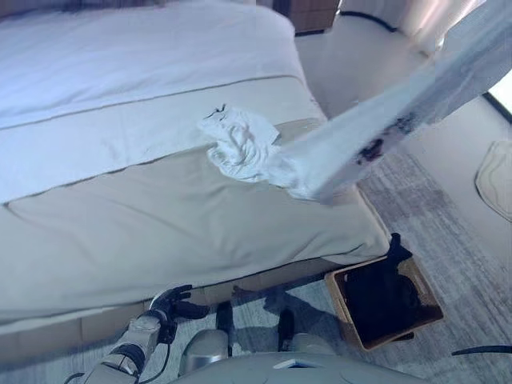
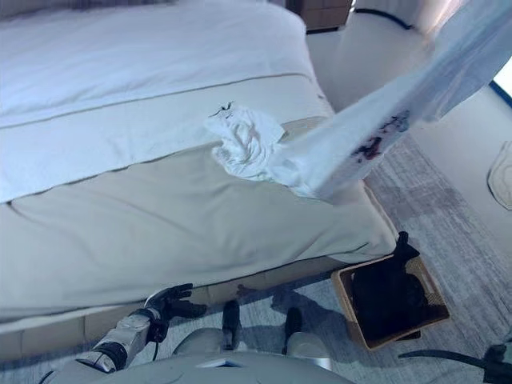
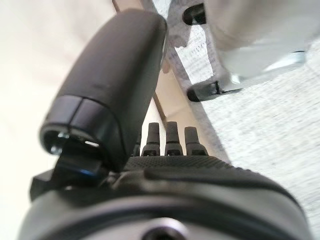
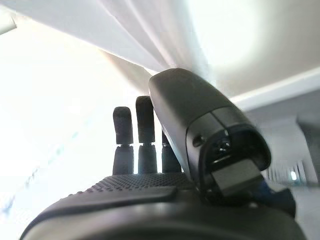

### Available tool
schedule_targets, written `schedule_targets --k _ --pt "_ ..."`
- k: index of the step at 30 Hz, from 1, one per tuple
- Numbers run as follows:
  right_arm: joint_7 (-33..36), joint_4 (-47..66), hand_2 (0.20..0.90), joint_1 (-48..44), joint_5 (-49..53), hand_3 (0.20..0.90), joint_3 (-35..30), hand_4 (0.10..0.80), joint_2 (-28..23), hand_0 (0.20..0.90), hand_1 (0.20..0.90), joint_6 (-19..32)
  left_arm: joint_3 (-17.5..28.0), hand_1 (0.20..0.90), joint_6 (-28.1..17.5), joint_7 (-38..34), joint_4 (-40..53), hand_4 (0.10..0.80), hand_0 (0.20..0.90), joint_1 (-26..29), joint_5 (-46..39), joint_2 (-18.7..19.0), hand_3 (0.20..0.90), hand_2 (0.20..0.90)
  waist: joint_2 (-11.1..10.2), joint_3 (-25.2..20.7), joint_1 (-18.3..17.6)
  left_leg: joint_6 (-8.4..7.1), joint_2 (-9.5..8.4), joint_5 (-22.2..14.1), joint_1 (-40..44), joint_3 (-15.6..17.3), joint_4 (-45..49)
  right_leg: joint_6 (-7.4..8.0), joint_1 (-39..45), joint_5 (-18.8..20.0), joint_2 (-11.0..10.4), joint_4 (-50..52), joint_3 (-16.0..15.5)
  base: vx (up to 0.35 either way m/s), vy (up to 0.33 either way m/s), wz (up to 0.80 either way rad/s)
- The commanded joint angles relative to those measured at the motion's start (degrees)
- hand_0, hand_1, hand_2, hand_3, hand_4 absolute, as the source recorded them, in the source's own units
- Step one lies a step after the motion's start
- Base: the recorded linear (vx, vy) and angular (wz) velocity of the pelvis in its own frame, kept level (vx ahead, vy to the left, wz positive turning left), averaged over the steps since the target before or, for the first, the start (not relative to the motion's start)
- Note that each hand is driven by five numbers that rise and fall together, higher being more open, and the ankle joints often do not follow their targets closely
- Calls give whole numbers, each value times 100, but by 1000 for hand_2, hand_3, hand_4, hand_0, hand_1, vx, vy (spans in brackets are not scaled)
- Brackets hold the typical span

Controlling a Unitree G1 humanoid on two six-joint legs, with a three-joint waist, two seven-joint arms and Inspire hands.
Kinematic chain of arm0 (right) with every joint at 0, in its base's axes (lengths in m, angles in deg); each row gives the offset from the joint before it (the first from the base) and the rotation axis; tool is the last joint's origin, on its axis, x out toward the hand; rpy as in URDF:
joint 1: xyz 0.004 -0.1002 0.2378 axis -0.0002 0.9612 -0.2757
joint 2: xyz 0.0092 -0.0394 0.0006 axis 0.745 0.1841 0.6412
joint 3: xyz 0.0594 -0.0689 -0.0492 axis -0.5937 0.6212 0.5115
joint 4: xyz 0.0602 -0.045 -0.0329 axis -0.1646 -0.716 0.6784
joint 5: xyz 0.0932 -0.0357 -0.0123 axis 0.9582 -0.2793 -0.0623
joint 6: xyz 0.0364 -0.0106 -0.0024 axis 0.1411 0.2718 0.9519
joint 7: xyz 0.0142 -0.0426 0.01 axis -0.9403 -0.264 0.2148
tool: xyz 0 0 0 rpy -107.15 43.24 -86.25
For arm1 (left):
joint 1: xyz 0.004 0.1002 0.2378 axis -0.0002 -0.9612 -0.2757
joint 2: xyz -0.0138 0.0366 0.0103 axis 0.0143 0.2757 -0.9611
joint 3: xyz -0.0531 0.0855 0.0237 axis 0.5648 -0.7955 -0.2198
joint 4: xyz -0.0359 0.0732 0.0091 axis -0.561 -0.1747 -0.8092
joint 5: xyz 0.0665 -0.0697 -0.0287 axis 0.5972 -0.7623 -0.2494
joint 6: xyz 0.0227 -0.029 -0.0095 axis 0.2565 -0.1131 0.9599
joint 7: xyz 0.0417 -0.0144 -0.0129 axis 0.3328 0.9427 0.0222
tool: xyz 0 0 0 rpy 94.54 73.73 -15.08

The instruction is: Pick up the clothes from the bed and place them into the basket

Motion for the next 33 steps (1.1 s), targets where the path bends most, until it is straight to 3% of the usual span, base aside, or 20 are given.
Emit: schedule_targets --k 1,11,20,25,29,33 --pt "636 104 300 -1288 25 200 593 100 -710 300 300 682 -352 900 1 41 -456 800 900 -203 161 229 900 900 -262 -1087 25 59 -35 -645 199 149 9 -34 -127 81 151 117 17 8 1 -23" --pt "959 -376 300 -3088 191 200 1952 100 -931 300 300 478 -310 900 171 88 -441 800 900 -270 175 302 900 900 -303 -1206 -84 51 -17 -666 245 267 9 -63 -128 64 205 85 118 5 -6 -15" --pt "-34 -917 300 -3215 143 200 2297 100 -921 300 300 -4 -212 900 135 205 -520 800 900 -272 335 326 900 900 -276 -1234 -126 39 11 -668 273 364 9 -70 -144 72 209 87 169 6 -23 -4" --pt "-445 -973 300 -2713 29 200 2097 100 -922 300 300 -220 -185 900 149 232 -571 800 900 -194 397 358 900 900 -233 -1218 -188 50 23 -669 301 431 9 -79 -168 69 216 127 228 9 -41 -15" --pt "-666 -1077 300 -1857 -119 200 1500 100 -896 300 300 -264 -168 900 178 274 -540 800 900 -98 426 373 900 900 -137 -1165 -251 56 41 -691 328 494 9 -83 -169 51 214 144 280 10 -44 -8" --pt "-747 -825 300 -421 -296 200 380 100 -814 300 300 -255 -169 900 176 271 -463 800 900 -52 497 362 900 900 -26 -1106 -349 73 51 -711 350 537 10 -84 -189 4 213 212 328 19 -52 -3"
